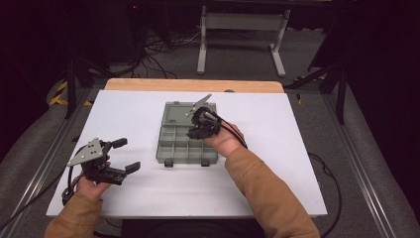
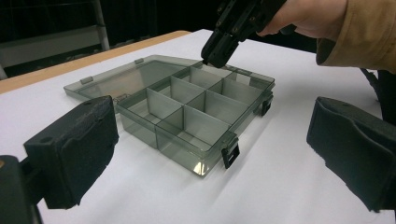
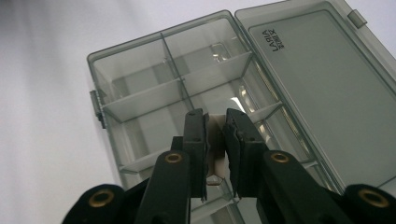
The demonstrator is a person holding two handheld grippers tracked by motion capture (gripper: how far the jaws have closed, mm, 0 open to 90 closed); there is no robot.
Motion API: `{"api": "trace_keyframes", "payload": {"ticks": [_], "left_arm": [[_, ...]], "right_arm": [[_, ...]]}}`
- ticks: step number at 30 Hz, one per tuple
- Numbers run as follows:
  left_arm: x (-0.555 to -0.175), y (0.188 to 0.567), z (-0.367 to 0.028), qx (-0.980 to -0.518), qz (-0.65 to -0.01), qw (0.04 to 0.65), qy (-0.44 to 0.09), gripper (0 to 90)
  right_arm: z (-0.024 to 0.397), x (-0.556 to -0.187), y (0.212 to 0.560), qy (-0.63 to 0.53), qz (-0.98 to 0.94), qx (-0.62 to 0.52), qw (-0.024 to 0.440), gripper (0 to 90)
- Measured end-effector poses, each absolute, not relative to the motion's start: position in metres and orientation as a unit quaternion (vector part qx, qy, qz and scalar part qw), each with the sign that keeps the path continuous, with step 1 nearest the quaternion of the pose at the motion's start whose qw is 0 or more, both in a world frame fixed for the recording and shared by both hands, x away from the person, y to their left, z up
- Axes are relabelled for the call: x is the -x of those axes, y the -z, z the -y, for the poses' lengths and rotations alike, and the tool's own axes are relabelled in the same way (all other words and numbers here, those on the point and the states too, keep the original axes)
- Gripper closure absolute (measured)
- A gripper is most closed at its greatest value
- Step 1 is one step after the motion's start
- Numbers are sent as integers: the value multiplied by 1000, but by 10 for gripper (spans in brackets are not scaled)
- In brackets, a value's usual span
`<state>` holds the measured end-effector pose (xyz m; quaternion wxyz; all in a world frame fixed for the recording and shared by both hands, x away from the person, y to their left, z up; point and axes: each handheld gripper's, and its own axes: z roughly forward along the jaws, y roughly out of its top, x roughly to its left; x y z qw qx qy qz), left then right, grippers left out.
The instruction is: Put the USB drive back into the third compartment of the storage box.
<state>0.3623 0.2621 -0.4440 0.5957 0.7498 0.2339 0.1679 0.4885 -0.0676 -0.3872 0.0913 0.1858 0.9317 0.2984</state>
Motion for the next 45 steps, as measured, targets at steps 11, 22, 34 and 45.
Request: {"api": "trace_keyframes", "payload": {"ticks": [11, 22, 34, 45], "left_arm": [[-362, 444, -263, -751, -232, 595, -170, 27], [-362, 444, -262, -750, -234, 596, -168, 27], [-362, 444, -263, -751, -231, 595, -170, 27], [-362, 444, -263, -751, -231, 595, -170, 27]], "right_arm": [[69, -503, 398, -292, -929, -208, 91, 790], [70, -512, 408, -282, -929, -219, 92, 790], [68, -519, 418, -269, -932, -227, 87, 789], [67, -520, 422, -260, -934, -229, 81, 789]]}}
